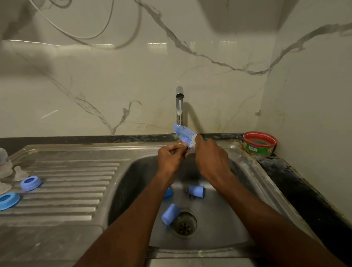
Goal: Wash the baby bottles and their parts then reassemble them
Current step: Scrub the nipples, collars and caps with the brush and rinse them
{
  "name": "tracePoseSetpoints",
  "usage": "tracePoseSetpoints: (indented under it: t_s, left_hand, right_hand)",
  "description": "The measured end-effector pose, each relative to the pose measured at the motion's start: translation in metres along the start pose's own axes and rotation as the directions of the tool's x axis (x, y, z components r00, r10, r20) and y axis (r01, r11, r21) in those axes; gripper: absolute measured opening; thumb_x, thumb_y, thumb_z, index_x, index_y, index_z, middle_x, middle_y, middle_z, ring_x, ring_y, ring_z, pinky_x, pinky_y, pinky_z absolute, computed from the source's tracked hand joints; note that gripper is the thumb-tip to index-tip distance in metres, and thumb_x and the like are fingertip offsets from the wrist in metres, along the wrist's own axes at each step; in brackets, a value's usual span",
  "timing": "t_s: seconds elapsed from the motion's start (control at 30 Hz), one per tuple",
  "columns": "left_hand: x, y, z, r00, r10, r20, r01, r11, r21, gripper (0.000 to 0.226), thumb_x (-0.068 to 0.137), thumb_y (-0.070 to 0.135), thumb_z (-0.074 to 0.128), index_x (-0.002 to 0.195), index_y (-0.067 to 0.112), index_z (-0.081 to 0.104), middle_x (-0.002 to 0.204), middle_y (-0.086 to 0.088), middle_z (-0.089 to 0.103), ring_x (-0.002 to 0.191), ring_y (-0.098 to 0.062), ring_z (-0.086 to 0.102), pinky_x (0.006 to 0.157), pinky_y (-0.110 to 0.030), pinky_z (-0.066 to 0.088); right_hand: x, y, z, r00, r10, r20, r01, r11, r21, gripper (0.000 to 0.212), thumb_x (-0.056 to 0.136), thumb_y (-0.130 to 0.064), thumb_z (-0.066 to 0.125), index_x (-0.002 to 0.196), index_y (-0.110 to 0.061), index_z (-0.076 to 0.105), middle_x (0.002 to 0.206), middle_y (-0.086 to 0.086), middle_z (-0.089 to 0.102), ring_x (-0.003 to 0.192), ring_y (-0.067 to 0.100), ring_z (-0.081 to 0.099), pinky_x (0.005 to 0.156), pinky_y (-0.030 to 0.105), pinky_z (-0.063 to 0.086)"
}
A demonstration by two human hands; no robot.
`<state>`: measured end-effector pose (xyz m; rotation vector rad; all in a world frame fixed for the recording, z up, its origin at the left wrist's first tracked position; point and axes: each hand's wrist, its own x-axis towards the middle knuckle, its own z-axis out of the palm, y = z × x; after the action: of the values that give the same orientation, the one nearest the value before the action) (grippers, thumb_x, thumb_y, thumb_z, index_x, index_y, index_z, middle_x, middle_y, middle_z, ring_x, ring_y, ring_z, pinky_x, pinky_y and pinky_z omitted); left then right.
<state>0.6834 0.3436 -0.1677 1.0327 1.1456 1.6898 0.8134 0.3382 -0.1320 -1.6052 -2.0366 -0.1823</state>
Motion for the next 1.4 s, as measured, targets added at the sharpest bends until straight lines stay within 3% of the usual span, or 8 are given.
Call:
tracePoseSetpoints:
  t_s: [0.1,0.2,0.33,0.7,0.9,1.0,1.13,1.4]
  left_hand:
    - [0.007,0.004,-0.006,0.972,-0.146,-0.183,0.100,0.966,-0.238,0.017,0.096,0.020,0.067,0.101,0.005,0.073,0.086,-0.007,0.075,0.074,-0.013,0.070,0.068,-0.023,0.061]
    - [0.010,0.004,-0.004,0.957,-0.289,-0.016,0.244,0.835,-0.492,0.024,0.101,0.020,0.059,0.114,0.002,0.067,0.096,-0.011,0.075,0.079,-0.013,0.070,0.070,-0.022,0.061]
    - [-0.003,0.004,0.020,0.920,-0.352,0.173,0.386,0.734,-0.559,0.024,0.104,0.016,0.047,0.112,0.002,0.065,0.090,-0.010,0.070,0.075,-0.016,0.066,0.067,-0.023,0.059]
    - [0.010,0.008,0.021,0.947,-0.305,0.103,0.265,0.559,-0.786,0.023,0.104,0.008,0.047,0.108,-0.005,0.065,0.103,-0.020,0.070,0.093,-0.027,0.069,0.082,-0.031,0.060]
    - [0.009,0.011,0.016,0.960,-0.272,0.069,0.251,0.724,-0.643,0.020,0.100,0.005,0.046,0.101,0.000,0.065,0.089,-0.014,0.067,0.070,-0.016,0.061,0.061,-0.021,0.055]
    - [0.019,0.005,0.010,0.978,-0.206,-0.026,0.159,0.824,-0.544,0.020,0.101,0.008,0.046,0.098,0.005,0.066,0.087,-0.009,0.068,0.074,-0.016,0.060,0.064,-0.022,0.052]
    - [0.016,-0.006,0.011,0.983,-0.107,0.146,0.146,0.947,-0.287,0.027,0.100,0.011,0.045,0.111,-0.001,0.067,0.100,-0.015,0.070,0.087,-0.023,0.064,0.077,-0.031,0.052]
    - [0.022,0.003,0.005,0.994,-0.107,-0.013,0.097,0.935,-0.342,0.022,0.102,0.007,0.049,0.092,0.006,0.068,0.079,-0.007,0.070,0.071,-0.016,0.061,0.063,-0.026,0.050]
  right_hand:
    - [-0.006,0.003,0.001,1.000,0.025,0.015,-0.026,0.999,0.047,0.032,0.098,-0.027,0.059,0.129,-0.023,0.050,0.111,0.007,0.064,0.090,0.024,0.065,0.073,0.039,0.056]
    - [-0.006,0.002,0.000,1.000,0.004,-0.003,-0.004,0.991,0.134,0.027,0.099,-0.028,0.054,0.126,-0.021,0.052,0.108,0.006,0.065,0.087,0.024,0.065,0.073,0.040,0.057]
    - [-0.004,-0.010,-0.005,0.998,-0.050,-0.040,0.055,0.989,0.135,0.026,0.102,-0.032,0.046,0.124,-0.018,0.048,0.108,0.008,0.062,0.090,0.027,0.062,0.068,0.036,0.047]
    - [-0.010,-0.014,-0.013,0.994,-0.038,-0.107,0.045,0.997,0.064,0.028,0.105,-0.033,0.040,0.129,-0.020,0.047,0.112,0.009,0.060,0.091,0.030,0.065,0.066,0.036,0.042]
    - [-0.001,-0.001,-0.021,0.997,-0.041,-0.066,0.048,0.994,0.099,0.026,0.103,-0.037,0.044,0.119,-0.018,0.055,0.108,0.008,0.067,0.090,0.028,0.063,0.067,0.032,0.036]
    - [-0.005,0.009,-0.022,0.997,-0.045,-0.068,0.053,0.992,0.116,0.030,0.099,-0.042,0.046,0.115,-0.021,0.059,0.104,0.009,0.069,0.090,0.032,0.065,0.065,0.033,0.036]
    - [-0.002,0.011,-0.027,0.997,-0.047,-0.065,0.053,0.993,0.109,0.034,0.098,-0.046,0.045,0.120,-0.026,0.062,0.107,0.005,0.071,0.093,0.029,0.065,0.067,0.033,0.036]
    - [0.000,0.031,-0.021,0.997,0.000,-0.072,0.008,0.995,0.104,0.034,0.095,-0.052,0.047,0.109,-0.025,0.063,0.103,0.002,0.072,0.091,0.029,0.066,0.068,0.035,0.044]
